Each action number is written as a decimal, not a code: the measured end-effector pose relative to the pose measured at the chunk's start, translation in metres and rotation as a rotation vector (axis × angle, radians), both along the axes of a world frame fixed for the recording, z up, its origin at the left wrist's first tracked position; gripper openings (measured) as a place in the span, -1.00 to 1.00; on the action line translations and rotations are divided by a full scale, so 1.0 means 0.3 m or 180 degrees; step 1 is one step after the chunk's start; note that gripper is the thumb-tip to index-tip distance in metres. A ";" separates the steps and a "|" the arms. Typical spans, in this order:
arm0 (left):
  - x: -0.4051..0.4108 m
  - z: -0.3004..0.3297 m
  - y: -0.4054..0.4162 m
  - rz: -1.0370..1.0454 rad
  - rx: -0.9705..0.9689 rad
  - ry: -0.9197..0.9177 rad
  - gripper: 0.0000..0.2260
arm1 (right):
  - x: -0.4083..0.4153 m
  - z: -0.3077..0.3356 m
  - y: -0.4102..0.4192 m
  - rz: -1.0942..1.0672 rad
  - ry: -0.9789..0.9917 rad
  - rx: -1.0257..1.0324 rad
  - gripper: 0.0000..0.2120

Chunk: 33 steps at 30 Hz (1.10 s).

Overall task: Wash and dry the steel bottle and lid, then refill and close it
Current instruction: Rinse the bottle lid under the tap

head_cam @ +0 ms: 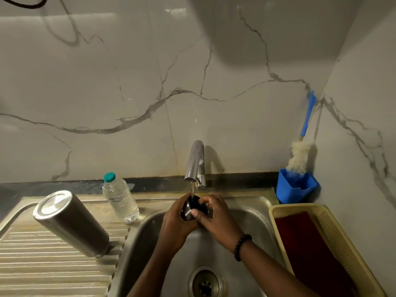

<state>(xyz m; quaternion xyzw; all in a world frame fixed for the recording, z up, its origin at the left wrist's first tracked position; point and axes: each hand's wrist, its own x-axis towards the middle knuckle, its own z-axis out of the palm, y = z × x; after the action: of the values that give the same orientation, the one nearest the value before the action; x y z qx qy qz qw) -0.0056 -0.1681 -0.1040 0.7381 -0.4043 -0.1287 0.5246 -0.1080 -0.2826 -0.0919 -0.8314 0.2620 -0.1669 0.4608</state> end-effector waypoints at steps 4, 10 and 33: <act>-0.005 -0.003 0.008 0.0098 -0.0035 0.0320 -0.50 | 0.013 0.001 0.021 -0.0047 -0.0034 0.0398 -0.59; -0.006 0.000 0.024 0.0051 -0.0151 0.1228 -0.57 | 0.028 0.021 0.031 -0.0534 -0.0296 0.1665 -0.73; -0.095 0.054 -0.118 0.0582 -0.0217 0.1954 -0.76 | 0.013 -0.041 0.061 -0.0279 -0.0441 0.1678 -0.55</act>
<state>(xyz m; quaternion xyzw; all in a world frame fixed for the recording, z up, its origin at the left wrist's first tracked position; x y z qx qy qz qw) -0.0340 -0.2034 -0.0879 0.6801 -0.1632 -0.2841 0.6558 -0.1041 -0.2642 -0.1042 -0.6572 0.2999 -0.1692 0.6705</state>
